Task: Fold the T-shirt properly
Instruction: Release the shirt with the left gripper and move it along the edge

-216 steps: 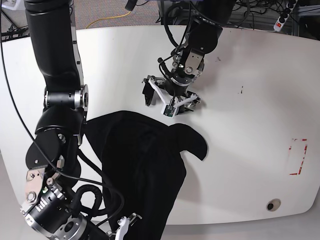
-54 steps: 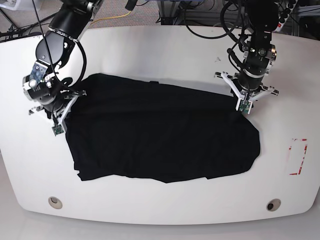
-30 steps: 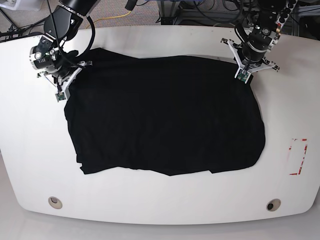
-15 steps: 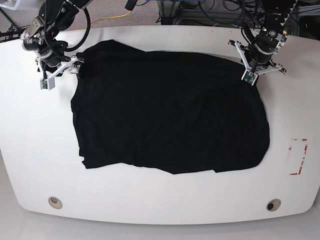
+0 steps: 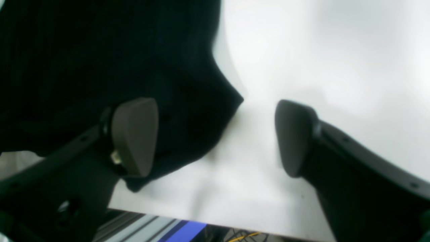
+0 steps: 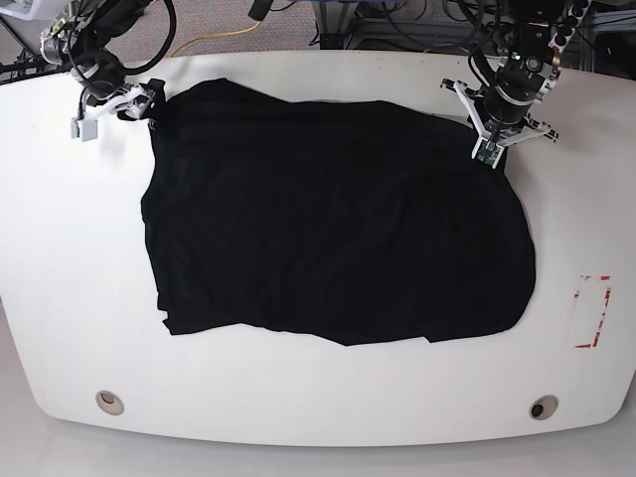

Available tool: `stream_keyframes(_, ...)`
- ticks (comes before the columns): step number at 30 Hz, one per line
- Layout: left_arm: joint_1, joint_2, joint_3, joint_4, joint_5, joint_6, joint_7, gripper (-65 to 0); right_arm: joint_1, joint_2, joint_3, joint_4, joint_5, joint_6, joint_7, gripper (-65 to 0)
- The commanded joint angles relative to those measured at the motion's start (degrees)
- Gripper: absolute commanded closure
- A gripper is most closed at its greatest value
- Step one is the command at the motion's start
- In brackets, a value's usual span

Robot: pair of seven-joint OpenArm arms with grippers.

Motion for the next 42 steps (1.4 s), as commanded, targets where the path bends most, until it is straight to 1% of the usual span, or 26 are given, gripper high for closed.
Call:
stream_keyframes(1,-0.19,1.16,-0.48,1.01,0.01,-2.62,-0.93,-9.9,-1.54,0.76,-0.06,0.31,-0.16,-0.10,-0.80,-51.7)
stream_keyframes(3,-0.19,2.30,-1.80,1.01,0.01,-4.02,-0.93,-16.1,-2.50,0.67,-0.06,0.31,-0.16,-0.10,-0.80,-51.7)
stream_keyframes(4,-0.28,3.45,-2.59,1.01,0.01,-4.73,-0.93,-20.1,-2.85,0.49,-0.06,0.23,-0.16,-0.10,-0.80,-51.7)
stream_keyframes(7,-1.42,4.85,-3.91,1.01,0.01,-7.10,-0.93,-27.1,-3.65,-0.47,-0.24,0.14,-0.16,-0.10,-0.98,-51.7)
stream_keyframes(9,-1.59,5.03,-4.96,1.01,-0.07,-9.47,-0.93,-28.9,-4.17,-1.53,-1.47,0.40,-0.16,-0.10,-0.98,-51.7)
stream_keyframes(10,-1.68,5.38,-5.84,1.10,-0.16,-11.41,-0.85,-29.4,-4.26,-1.79,-2.70,0.40,-0.16,-0.10,-0.98,-51.7)
stream_keyframes(11,-1.86,6.43,-7.42,1.10,-0.16,-13.87,-0.85,-29.4,-4.35,-1.88,-3.84,0.40,-0.16,-0.10,-0.98,-51.7)
stream_keyframes(14,-2.74,8.90,-12.52,1.10,-0.16,-18.62,-0.85,-29.6,-4.35,-2.41,-4.98,0.40,-0.16,-0.10,-0.98,-51.7)
stream_keyframes(15,-3.53,9.78,-14.90,1.01,-0.16,-20.73,-0.85,-29.6,-4.35,-3.29,-5.16,0.40,-0.16,-0.10,-0.98,-51.7)
stream_keyframes(16,-4.14,10.39,-17.18,0.92,-0.16,-21.83,-0.85,-29.6,-4.35,-3.90,-5.25,0.40,-0.33,-0.10,-0.98,-51.7)
stream_keyframes(18,-5.46,11.62,-21.66,0.92,-0.16,-21.83,-0.76,-29.7,-4.09,-4.69,-5.42,0.40,-0.51,-0.10,-0.98,-51.7)
stream_keyframes(21,-7.05,12.50,-25.88,0.92,-0.16,-21.83,-0.67,-29.7,-3.82,-4.87,-5.51,0.40,-0.60,-0.14,-0.98,-51.7)
stream_keyframes(22,-7.31,12.59,-26.76,0.92,-0.16,-21.83,-0.23,-29.7,-3.82,-4.87,-5.69,0.31,-0.42,-0.93,-0.98,-51.7)
stream_keyframes(24,-8.54,12.50,-28.96,0.92,-0.25,-21.83,2.58,-29.7,-3.73,-4.87,-7.27,0.23,-0.24,-2.87,-0.98,-51.7)
stream_keyframes(26,-9.86,12.41,-30.63,0.92,-1.13,-21.83,5.66,-29.7,-3.65,-4.78,-8.59,0.31,-0.24,-3.83,-0.89,-51.0)
stream_keyframes(27,-10.56,12.32,-32.21,0.84,-2.45,-21.83,7.15,-29.7,-3.56,-4.78,-9.12,0.31,-0.24,-4.18,-0.80,-49.6)
stream_keyframes(29,-11.88,12.32,-36.26,0.75,-5.26,-21.83,9.26,-29.9,-2.94,-4.78,-9.47,0.31,-0.24,-4.27,-0.80,-43.8)
stream_keyframes(30,-12.58,12.32,-38.19,0.66,-6.49,-21.83,9.97,-29.9,-2.77,-4.78,-9.55,0.31,-0.24,-4.27,-0.80,-39.5)
stream_keyframes(32,-14.43,12.24,-42.32,-0.39,-8.25,-21.83,12.08,-29.9,-2.59,-4.78,-9.73,0.31,-0.33,-4.27,-0.80,-28.4)
stream_keyframes(34,-16.19,11.27,-44.70,-1.71,-8.69,-21.83,14.19,-29.9,-2.41,-4.78,-9.82,0.31,-0.42,-4.27,-0.80,-20.9)
stream_keyframes(35,-16.72,10.57,-45.23,-2.33,-8.78,-21.83,15.33,-29.9,-2.41,-4.78,-9.82,0.31,-0.42,-4.27,-0.80,-19.7)
stream_keyframes(39,-17.33,9.42,-46.02,-4.61,-9.39,-21.83,16.30,-29.9,-2.41,-4.69,-9.91,0.31,-0.42,-4.27,-0.80,-20.3)
stream_keyframes(40,-17.33,9.34,-46.02,-5.23,-10.10,-21.83,16.30,-29.9,-2.41,-4.69,-9.91,0.31,-0.42,-4.18,-0.80,-20.3)
stream_keyframes(42,-17.15,8.37,-46.02,-7.43,-13.88,-21.83,16.30,-29.9,-2.41,-4.52,-9.91,0.31,-0.42,-4.10,-0.80,-20.3)
